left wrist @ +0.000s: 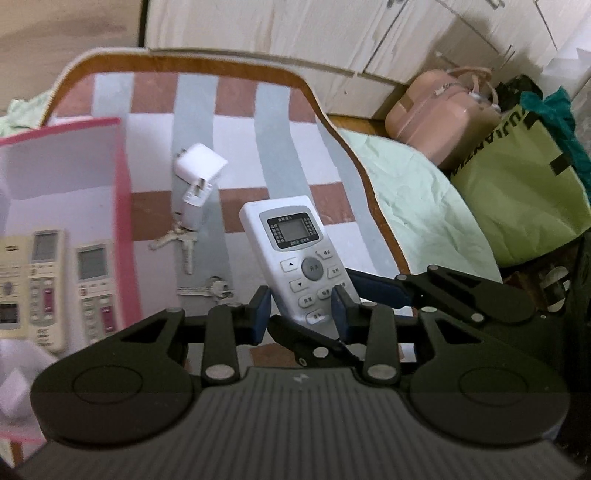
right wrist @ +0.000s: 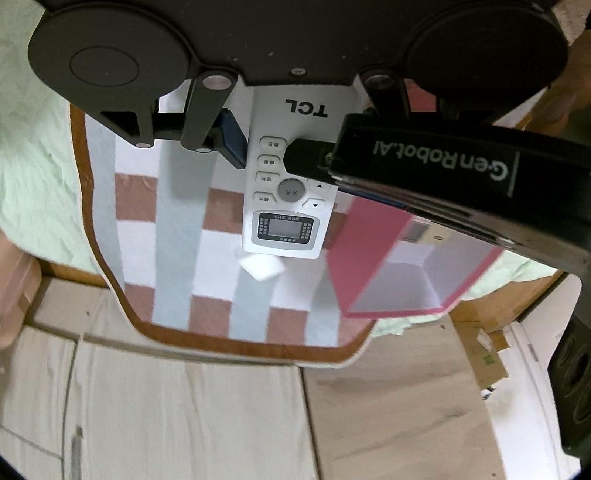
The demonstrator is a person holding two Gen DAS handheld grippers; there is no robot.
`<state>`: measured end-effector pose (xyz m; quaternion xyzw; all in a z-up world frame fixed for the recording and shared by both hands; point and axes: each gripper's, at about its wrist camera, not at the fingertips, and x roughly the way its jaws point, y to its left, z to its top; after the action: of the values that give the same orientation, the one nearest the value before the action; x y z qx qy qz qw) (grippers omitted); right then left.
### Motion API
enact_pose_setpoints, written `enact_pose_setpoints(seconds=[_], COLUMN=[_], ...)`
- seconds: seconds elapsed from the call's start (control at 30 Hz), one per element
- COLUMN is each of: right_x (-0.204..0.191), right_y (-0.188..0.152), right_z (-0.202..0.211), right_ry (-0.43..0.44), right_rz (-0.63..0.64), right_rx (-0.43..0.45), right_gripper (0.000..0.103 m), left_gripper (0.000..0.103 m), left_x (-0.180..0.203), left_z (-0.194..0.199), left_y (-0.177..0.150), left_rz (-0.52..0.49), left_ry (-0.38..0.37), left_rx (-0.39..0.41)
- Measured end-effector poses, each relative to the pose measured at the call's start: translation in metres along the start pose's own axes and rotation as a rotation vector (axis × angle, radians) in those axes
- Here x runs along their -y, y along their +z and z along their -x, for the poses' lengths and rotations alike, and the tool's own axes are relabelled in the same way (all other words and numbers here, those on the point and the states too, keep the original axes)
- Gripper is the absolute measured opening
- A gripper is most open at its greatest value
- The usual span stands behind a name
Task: Organize rigid objects
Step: 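Carry the white TCL remote with the left gripper into the pink box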
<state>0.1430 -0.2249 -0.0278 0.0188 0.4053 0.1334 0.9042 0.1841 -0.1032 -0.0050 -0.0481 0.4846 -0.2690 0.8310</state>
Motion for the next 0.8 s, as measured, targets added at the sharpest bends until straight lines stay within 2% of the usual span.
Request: enact_pose_setpoints(seconds=[0.2, 0.4, 0.6, 0.8], right_x=[-0.037, -0.076, -0.113, -0.141], right_y=[0.013, 0.021, 0.027, 0.026], right_z=[0.026, 0.035, 0.013, -0.022], right_ry=[0.030, 0.093, 0.167, 0.212], right_rz=[0.074, 0.175, 0.272, 0.310], right_rx=[0.065, 0.100, 0.050, -0.054], right_gripper=[0.064, 0.064, 0.064, 0.064], left_gripper=[0.034, 0.034, 0.035, 0.035], left_x=[-0.011, -0.040, -0.090, -0.142], left_z=[0.056, 0.097, 0.108, 0.092], left_y=[-0.006, -0.020, -0.038, -0.055], left_rz=[0.012, 0.084, 0.194, 0.335], left_ry=[0.033, 0.063, 0.081, 0.064], left_rx=[0.075, 0.121, 0.113, 0.071])
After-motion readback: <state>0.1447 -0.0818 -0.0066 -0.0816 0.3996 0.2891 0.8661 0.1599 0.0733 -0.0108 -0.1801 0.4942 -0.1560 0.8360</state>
